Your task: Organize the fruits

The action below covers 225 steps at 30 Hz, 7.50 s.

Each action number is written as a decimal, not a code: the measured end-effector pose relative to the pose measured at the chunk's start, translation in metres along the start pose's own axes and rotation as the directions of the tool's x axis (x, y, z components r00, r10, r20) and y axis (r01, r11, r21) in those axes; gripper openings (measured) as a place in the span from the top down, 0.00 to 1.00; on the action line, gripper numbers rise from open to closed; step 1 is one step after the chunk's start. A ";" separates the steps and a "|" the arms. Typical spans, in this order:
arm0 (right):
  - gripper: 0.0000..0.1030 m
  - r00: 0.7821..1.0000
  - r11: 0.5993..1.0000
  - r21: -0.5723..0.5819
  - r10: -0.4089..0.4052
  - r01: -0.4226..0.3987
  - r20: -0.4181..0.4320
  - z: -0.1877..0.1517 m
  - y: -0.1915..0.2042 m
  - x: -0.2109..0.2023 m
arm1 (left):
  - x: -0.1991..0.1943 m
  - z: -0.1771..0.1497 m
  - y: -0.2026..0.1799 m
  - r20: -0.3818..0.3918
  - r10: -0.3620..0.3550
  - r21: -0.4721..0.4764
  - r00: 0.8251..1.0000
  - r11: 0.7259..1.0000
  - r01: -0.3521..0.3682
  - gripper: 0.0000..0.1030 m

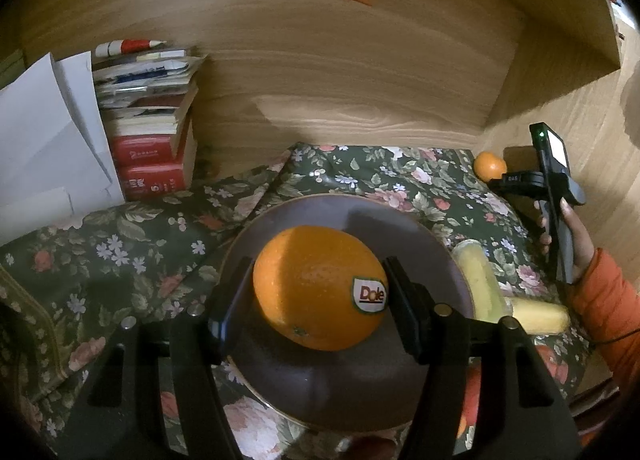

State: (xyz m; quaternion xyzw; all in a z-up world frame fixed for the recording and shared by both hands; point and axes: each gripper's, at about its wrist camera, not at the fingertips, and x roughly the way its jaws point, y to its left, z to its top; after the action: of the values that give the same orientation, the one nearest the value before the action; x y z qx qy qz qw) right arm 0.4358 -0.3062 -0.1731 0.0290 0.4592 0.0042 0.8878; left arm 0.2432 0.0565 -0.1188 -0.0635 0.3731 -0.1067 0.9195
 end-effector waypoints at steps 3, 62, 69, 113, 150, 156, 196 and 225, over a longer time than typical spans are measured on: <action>0.88 1.000 0.999 -0.048 0.012 -0.013 -0.013 0.011 0.007 0.013 | 0.003 0.001 0.002 -0.002 0.008 -0.005 1.000 1.000 -0.008 0.38; 0.37 0.891 0.752 -0.522 0.452 -0.402 -0.035 -0.059 0.168 -0.112 | 0.008 0.029 -0.002 -0.053 0.068 0.057 0.996 0.996 -0.065 0.38; 0.37 0.925 0.747 -0.567 0.373 -0.348 -0.077 -0.079 0.201 -0.104 | 0.030 0.035 0.001 -0.121 0.032 0.060 0.992 0.998 -0.025 0.38; 0.33 0.882 0.674 -0.593 0.449 -0.441 -0.145 -0.092 0.197 -0.134 | 0.045 0.015 -0.022 -0.201 0.027 0.154 0.979 0.988 0.004 0.37; 0.26 0.913 0.756 -0.545 0.406 -0.362 -0.043 -0.098 0.180 -0.165 | -0.063 -0.014 0.008 0.004 0.095 0.030 0.995 0.995 -0.095 0.28; 0.26 0.926 0.808 -0.490 0.378 -0.327 0.006 -0.125 0.145 -0.177 | -0.070 -0.027 -0.018 0.013 0.086 0.062 0.996 0.994 -0.087 0.28; 0.66 0.953 0.913 -0.279 0.301 -0.298 -0.034 -0.178 0.031 -0.144 | 0.038 -0.030 -0.154 -0.263 -0.052 0.216 0.963 0.970 0.111 0.68; 0.66 0.949 0.904 -0.291 0.306 -0.313 -0.072 -0.167 0.035 -0.133 | 0.112 -0.006 -0.189 -0.417 -0.019 0.285 0.909 0.946 0.151 0.59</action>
State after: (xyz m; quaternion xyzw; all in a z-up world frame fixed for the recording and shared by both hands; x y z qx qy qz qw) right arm 0.2234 -0.2679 -0.1589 -0.0332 0.4538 0.2149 0.8642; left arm 0.2892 -0.1544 -0.1611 0.0894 0.5324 -0.2155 0.8137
